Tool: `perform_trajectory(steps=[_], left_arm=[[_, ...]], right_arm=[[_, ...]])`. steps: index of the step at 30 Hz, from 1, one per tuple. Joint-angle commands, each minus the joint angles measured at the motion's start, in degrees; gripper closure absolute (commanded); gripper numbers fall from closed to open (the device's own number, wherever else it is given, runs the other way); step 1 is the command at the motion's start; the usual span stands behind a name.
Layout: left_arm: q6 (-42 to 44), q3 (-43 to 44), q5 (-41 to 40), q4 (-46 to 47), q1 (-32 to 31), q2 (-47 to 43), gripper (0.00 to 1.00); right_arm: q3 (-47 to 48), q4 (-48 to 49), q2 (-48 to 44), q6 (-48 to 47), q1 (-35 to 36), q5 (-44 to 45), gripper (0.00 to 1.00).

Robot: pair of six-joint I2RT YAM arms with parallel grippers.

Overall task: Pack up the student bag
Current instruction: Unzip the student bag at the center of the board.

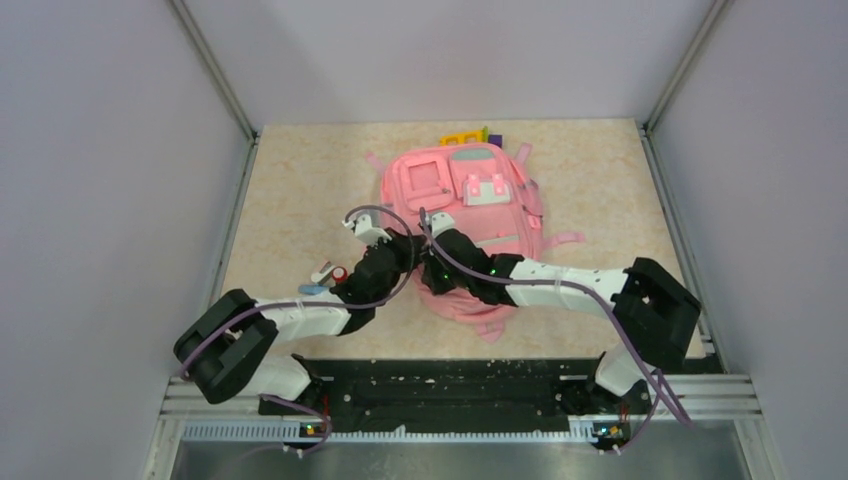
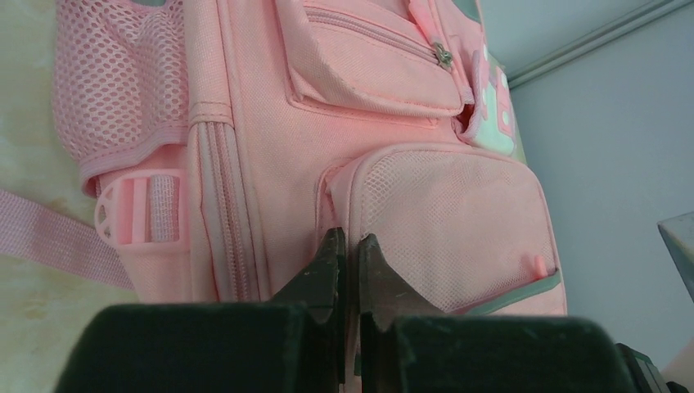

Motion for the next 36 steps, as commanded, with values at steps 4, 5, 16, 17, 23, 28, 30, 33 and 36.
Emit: perform_trajectory(steps=[4,5,16,17,23,28,30,33,36], left_arm=[[0.8,-3.2,5.1,-1.8,-3.3,-4.8,0.98],[1.6,-3.2,4.4,-2.7,-3.3,-5.7,0.94],[15.7,-1.0,-7.4,-21.5,-3.0,-22.0,0.43],[17.4,-0.7,-7.8,-23.1,-3.0,-23.2,0.40],[33.4,2.1,-0.6,-25.7,-3.1,-24.8,0.32],[46.4,5.2,12.2,-24.0,-4.7,-21.0,0.26],[49.5,6.3,13.9,-23.7,-6.0,-19.6,0.25],[46.5,7.2,10.2,-23.5,-6.2,-18.2,0.23],[40.1,7.7,0.0,-26.3,-6.2,-17.2,0.20]], right_arm=[[4.8,14.2,-0.6,3.9,-3.4,8.9,0.91],[4.7,13.9,-1.2,3.7,-3.4,8.0,0.84],[-3.7,3.8,-16.1,1.3,-3.8,7.0,0.41],[-4.4,2.1,-17.9,0.9,-4.0,7.0,0.38],[-7.4,-5.4,-27.1,-1.8,-7.3,12.1,0.16],[-11.8,-6.6,-35.4,-4.2,-15.3,12.2,0.02],[-13.6,-6.4,-37.5,-4.8,-19.5,10.1,0.01],[-16.0,-5.3,-38.2,-5.0,-26.5,4.6,0.01],[-17.8,-3.6,-36.4,-4.4,-33.2,-2.6,0.01]])
